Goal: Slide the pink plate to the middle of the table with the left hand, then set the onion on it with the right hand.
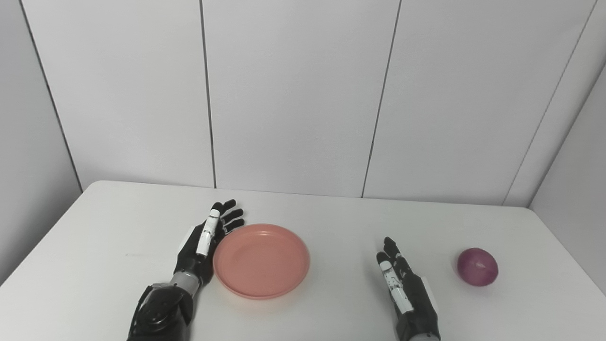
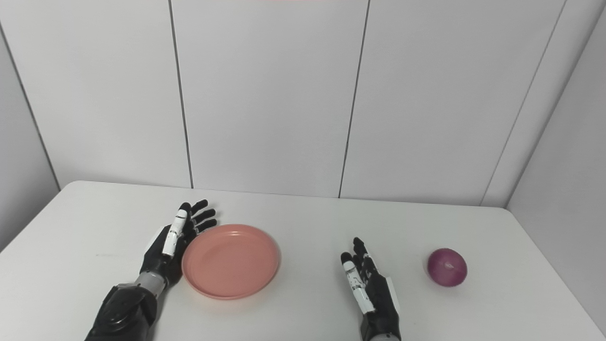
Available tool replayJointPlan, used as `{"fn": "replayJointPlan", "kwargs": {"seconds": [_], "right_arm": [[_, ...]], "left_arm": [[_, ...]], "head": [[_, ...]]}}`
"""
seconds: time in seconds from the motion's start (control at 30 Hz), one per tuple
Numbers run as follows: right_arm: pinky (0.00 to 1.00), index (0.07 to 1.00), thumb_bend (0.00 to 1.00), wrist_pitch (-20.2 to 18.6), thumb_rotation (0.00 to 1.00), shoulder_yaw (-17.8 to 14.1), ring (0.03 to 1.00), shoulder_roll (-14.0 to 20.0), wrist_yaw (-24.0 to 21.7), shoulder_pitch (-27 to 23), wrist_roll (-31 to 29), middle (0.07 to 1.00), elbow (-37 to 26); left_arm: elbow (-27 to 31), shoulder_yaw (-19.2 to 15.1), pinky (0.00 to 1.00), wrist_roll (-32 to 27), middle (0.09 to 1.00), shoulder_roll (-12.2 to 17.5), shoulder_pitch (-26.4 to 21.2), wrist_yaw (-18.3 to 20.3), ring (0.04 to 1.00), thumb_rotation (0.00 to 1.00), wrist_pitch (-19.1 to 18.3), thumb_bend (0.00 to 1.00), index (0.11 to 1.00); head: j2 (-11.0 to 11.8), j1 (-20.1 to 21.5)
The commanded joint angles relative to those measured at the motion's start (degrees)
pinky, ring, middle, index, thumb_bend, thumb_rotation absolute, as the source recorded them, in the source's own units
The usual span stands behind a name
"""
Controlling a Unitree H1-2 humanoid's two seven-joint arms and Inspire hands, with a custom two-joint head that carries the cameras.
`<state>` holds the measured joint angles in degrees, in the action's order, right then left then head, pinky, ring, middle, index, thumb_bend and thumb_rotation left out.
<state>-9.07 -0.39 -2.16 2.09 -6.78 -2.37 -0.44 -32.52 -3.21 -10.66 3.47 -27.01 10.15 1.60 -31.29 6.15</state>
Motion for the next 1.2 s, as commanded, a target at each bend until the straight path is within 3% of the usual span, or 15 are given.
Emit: {"fn": "replayJointPlan", "kwargs": {"seconds": [0.0,0.37,0.73,0.97,1.17], "right_arm": [[1.0,0.946,0.56,-0.39,0.65,0.18,0.988,-1.01,-0.36,-1.54,-0.77,0.968,0.08],[1.0,0.968,0.51,-0.28,0.68,0.99,0.995,-0.61,-0.95,-1.78,0.11,0.977,0.41],[1.0,0.98,0.52,0.74,0.71,1.31,0.999,-0.49,-1.14,-1.95,0.16,0.982,1.26],[1.0,0.993,0.48,1.0,0.74,2.34,1.0,-0.46,-1.83,-2.34,0.43,0.996,1.72],[1.0,0.997,0.49,0.45,0.75,2.8,1.0,-0.44,-2.12,-2.55,0.19,1.0,1.66]], "left_arm": [[1.32,0.53,0.84,-0.08,0.868,-0.81,0.22,0.15,0.853,1.0,-2.41,0.52,0.874],[3.64,1.58,0.85,2.11,0.878,-3.47,2.35,-1.61,0.874,1.0,-1.63,0.51,0.885],[4.51,2.28,0.85,3.17,0.879,-5.86,3.68,-3.69,0.86,1.0,-0.74,0.53,0.896],[4.95,2.56,0.85,3.41,0.878,-6.02,4.11,-3.48,0.856,1.0,-0.39,0.53,0.888],[5.11,2.8,0.87,3.4,0.897,-6.14,4.42,-3.17,0.874,1.0,-0.02,0.52,0.908]], "head": [[0.06,0.28],[0.73,0.98],[1.16,3.09],[1.41,5.71],[1.24,5.57]]}}
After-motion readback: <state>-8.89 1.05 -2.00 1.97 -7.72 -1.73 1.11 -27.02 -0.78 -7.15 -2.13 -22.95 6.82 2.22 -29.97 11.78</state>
